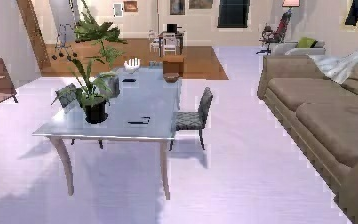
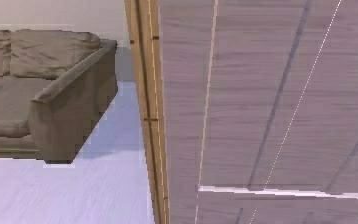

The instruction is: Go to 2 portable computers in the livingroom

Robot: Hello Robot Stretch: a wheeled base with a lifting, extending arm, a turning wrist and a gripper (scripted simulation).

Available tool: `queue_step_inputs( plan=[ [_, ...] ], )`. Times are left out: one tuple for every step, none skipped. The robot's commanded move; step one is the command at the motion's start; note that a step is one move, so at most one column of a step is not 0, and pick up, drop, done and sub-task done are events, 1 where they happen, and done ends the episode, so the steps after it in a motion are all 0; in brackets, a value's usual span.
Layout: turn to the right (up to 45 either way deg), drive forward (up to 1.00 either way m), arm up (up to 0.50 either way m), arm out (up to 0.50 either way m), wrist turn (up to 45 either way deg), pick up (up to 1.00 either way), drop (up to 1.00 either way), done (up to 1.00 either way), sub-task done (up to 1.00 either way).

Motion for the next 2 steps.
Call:
queue_step_inputs(
  plan=[
    [3.0,0.0,0.0,0.0,0.0,0.0,0.0,0.0,0.0],
    [0.0,0.3,0.0,0.0,0.0,0.0,0.0,0.0,0.0]
  ],
)
